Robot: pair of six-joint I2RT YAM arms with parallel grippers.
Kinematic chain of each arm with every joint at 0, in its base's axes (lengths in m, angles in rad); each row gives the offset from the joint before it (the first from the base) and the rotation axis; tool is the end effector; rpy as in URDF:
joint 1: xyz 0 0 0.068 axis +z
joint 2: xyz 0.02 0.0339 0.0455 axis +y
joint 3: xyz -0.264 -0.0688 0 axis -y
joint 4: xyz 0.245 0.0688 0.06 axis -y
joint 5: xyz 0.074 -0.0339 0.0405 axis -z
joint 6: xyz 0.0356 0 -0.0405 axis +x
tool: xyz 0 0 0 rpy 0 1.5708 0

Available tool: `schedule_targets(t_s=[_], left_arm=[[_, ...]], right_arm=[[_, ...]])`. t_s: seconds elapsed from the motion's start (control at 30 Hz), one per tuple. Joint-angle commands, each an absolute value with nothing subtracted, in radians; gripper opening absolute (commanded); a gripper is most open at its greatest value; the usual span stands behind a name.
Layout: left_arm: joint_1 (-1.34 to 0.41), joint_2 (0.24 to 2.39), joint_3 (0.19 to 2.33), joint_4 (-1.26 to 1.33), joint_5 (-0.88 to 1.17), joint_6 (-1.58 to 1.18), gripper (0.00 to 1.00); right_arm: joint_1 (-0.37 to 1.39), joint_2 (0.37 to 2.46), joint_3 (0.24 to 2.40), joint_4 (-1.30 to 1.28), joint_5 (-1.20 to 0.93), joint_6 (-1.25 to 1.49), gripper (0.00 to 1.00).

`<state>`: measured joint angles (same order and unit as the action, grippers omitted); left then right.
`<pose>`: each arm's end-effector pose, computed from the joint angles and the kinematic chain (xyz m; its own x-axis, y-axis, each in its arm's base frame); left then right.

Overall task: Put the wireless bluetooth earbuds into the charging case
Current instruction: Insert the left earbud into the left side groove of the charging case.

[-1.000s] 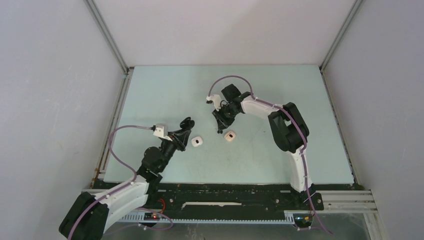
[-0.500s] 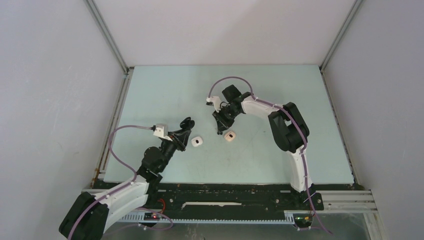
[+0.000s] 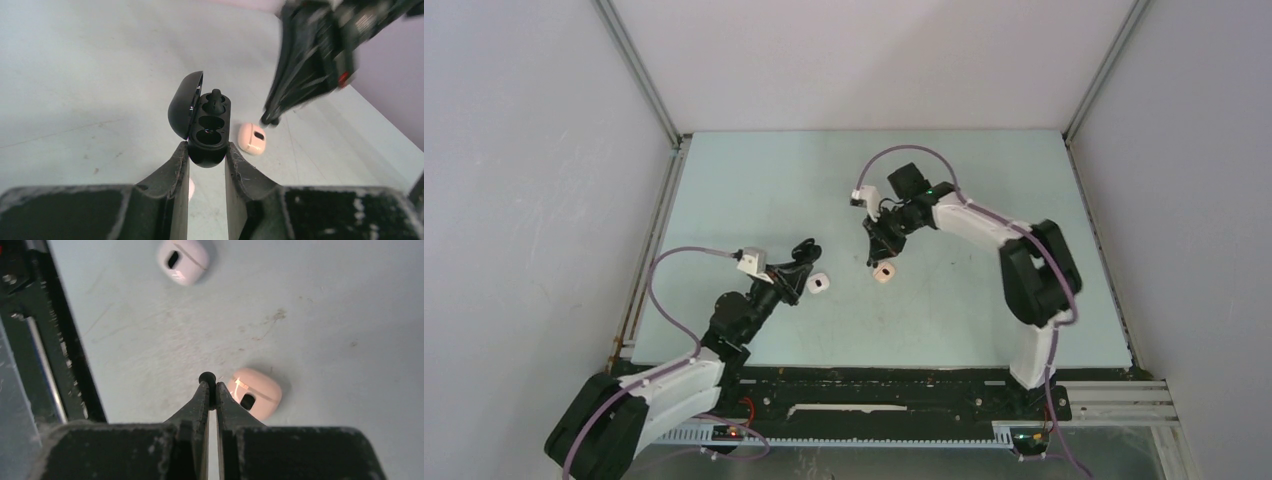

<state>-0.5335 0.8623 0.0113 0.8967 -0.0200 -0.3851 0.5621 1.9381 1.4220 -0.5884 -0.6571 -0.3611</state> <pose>0.1419 -0.0830 0.1743 -0.1481 -0.3487 -0.9255 0.4700 0.7985 -0.3761 0.3298 0.2334 0.1999 -0.4759 -0.6303 -0.6134 -0.8792 0.3216 0.3516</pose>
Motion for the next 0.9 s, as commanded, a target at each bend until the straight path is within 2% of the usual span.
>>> schedule_targets(t_s=[0.0, 0.2, 0.47, 0.63, 0.87], left_arm=[[-0.528, 0.957, -0.008, 1.036, 0.206, -0.398, 0.0], [-0.553, 1.18, 0.063, 1.292, 0.492, -0.466, 0.0], [-0.63, 1.401, 0.111, 1.586, 0.651, -0.552, 0.0], [-0.637, 1.47, 0.178, 1.591, 0.713, -0.617, 0.0], [-0.658, 1.454, 0.169, 1.586, 0.713, -0.579, 0.0]], right_arm=[[0.583, 1.667, 1.384, -0.681, -0.77, -0.486, 0.0], [0.691, 1.438, 1.302, -0.806, -0.783, -0.604, 0.0], [0.761, 1.34, 1.191, -0.679, -0.727, -0.48, 0.0], [0.764, 1.34, 1.188, -0.651, -0.746, -0.453, 0.0], [0.769, 1.285, 1.19, -0.595, -0.709, -0.377, 0.0]])
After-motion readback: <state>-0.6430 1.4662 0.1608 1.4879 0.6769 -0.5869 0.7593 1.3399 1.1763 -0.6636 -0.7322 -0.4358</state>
